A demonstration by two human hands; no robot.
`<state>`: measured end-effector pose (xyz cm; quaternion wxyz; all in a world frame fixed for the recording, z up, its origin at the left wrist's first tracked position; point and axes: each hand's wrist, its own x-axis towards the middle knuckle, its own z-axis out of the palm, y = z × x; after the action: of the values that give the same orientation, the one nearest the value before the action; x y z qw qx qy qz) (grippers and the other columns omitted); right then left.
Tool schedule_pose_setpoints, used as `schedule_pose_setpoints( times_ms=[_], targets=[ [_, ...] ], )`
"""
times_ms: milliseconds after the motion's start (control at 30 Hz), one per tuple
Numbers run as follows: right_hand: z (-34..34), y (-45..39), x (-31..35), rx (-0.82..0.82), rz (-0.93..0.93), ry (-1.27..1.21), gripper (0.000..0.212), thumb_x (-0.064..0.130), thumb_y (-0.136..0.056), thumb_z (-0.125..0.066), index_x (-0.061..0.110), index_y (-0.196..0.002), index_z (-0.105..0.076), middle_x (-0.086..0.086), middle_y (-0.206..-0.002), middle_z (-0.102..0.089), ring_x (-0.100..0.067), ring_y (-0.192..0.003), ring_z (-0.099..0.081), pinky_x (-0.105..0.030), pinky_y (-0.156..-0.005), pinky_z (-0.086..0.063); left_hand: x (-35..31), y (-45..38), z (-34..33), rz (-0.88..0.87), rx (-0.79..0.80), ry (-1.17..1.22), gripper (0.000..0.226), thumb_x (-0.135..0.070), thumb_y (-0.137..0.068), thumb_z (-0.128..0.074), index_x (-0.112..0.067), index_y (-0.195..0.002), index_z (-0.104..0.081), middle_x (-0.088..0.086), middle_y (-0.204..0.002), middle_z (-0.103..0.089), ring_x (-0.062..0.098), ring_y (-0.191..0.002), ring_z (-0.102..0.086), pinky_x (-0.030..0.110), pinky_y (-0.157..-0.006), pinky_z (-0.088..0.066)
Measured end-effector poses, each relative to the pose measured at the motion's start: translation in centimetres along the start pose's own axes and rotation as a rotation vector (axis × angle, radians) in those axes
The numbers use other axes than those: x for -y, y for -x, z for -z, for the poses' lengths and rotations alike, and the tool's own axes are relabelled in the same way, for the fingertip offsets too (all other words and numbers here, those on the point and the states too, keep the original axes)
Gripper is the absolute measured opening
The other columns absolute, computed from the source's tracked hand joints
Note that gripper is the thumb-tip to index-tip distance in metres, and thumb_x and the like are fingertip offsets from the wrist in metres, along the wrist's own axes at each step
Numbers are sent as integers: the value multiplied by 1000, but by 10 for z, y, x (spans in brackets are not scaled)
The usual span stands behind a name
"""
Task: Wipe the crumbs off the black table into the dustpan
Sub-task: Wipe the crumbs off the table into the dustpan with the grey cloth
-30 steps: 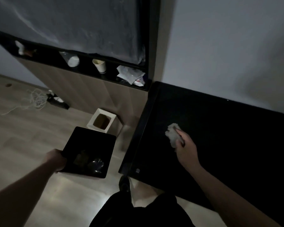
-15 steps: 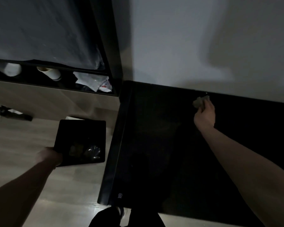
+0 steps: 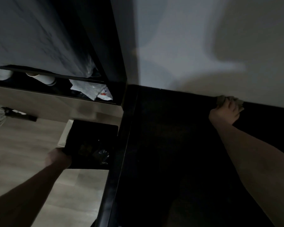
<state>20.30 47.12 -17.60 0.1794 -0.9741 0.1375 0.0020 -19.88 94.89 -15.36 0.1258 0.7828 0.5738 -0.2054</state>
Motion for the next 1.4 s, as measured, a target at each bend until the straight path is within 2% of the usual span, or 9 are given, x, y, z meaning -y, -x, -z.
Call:
schedule_pose_setpoints(
  times_ms=[100, 234, 434, 567, 701, 834, 967, 1234, 1401],
  targets=[
    [-6, 14, 10, -16, 117, -29, 76, 31, -72, -35, 5, -140, -56, -21, -149, -52, -44, -138, -45, -53, -112, -34, -2, -7, -3, -20, 32, 5, 23, -15, -90, -62, -2, -104, -75, 23, -94, -73, 39, -91, -71, 40, -75, -57],
    [-24, 85, 57, -39, 583, -114, 45, 12, -75, -43, 13, -108, -74, -15, -117, -72, -42, -108, -62, -46, -89, -49, -2, -2, -5, -59, 65, 20, 25, -13, -89, -62, -5, -108, -75, 23, -105, -73, 40, -101, -70, 39, -81, -54],
    [-65, 297, 153, 300, 816, -490, 30, 12, -88, -53, 19, -105, -77, 2, -116, -75, -24, -110, -69, -39, -105, -46, -17, 2, -5, -120, 106, 63, 25, -14, -86, -64, -5, -105, -77, 23, -103, -74, 40, -100, -70, 41, -83, -58],
    [-53, 362, 172, 462, 671, -596, 44, 1, -91, -47, 20, -123, -70, 6, -131, -68, -13, -125, -60, -36, -116, -41, -27, 7, -3, -122, 131, 73, 25, -12, -90, -62, 1, -109, -72, 26, -109, -71, 41, -107, -68, 40, -83, -55],
    [-21, 346, 163, 407, 560, -662, 44, -3, -96, -49, 17, -130, -68, 7, -140, -62, -9, -129, -54, -24, -115, -39, -31, 8, -4, -156, 159, 88, 25, -13, -92, -61, -2, -112, -72, 24, -109, -72, 40, -106, -68, 39, -81, -54],
    [1, 292, 124, 238, 413, -615, 45, -4, -97, -52, 22, -131, -67, 9, -141, -61, -13, -134, -55, -43, -117, -42, -30, 6, -5, -175, 189, 128, 25, -13, -93, -58, -7, -112, -73, 20, -108, -73, 38, -104, -68, 34, -74, -48],
    [12, 298, 110, 314, 316, -575, 51, 1, -100, -54, 38, -134, -61, 24, -140, -57, -8, -136, -51, -46, -118, -41, -24, -6, -13, -153, 222, 180, 25, -14, -91, -58, -7, -110, -74, 20, -104, -74, 37, -100, -70, 34, -72, -50],
    [-51, 400, 189, 647, 527, -614, 50, 2, -100, -51, 26, -143, -60, 13, -148, -55, -4, -135, -52, -19, -113, -40, 12, -62, -69, -167, 270, 203, 27, -14, -87, -59, -11, -106, -78, 18, -97, -76, 35, -92, -72, 35, -75, -59],
    [-130, 424, 216, 689, 174, -568, 44, 8, -102, -46, 27, -139, -62, 13, -129, -62, -2, -118, -57, 2, -97, -36, 34, -98, -111, -187, 302, 207, 28, -14, -90, -57, -8, -110, -76, 19, -107, -75, 35, -102, -71, 36, -81, -55]
  ],
)
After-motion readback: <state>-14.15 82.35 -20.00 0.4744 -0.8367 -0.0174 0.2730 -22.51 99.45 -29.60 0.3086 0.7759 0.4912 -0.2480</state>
